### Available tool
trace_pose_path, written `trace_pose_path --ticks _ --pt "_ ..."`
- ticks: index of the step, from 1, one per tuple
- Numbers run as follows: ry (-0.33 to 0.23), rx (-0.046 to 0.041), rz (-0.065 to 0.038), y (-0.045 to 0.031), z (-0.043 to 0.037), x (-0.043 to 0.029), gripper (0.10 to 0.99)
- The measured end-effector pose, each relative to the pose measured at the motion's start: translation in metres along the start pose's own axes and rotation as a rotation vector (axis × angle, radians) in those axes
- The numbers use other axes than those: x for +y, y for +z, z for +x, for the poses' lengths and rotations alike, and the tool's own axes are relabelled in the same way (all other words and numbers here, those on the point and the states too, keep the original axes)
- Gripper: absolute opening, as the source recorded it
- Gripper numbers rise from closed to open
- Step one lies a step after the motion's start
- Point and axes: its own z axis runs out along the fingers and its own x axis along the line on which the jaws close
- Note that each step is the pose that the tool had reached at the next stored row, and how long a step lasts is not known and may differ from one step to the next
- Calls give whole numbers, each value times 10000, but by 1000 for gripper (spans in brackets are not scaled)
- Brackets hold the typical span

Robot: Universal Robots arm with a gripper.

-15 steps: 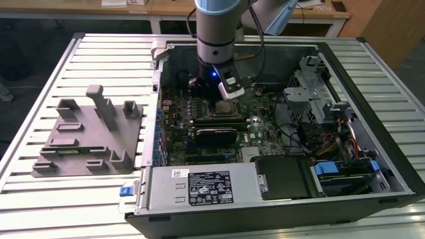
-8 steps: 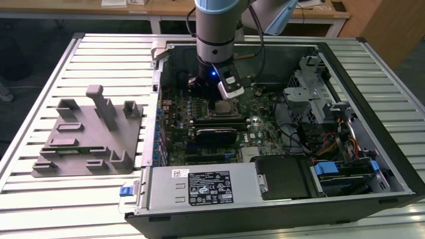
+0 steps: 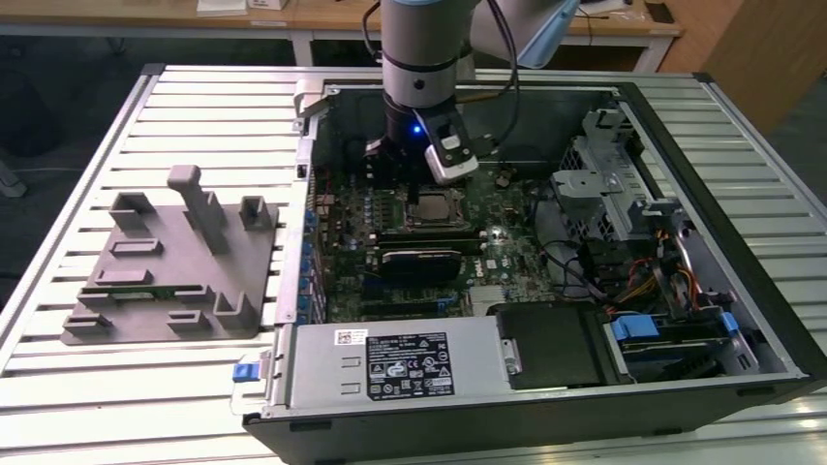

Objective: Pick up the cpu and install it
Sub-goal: 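Close the cpu cover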

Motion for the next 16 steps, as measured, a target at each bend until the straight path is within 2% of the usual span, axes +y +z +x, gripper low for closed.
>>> trace_pose_path --ticks 6,14,16 --pt "-1 0 1 -6 -16 3 106" --pt "0 0 0 1 -327 37 106" --pt "-1 0 0 2 -356 40 106"
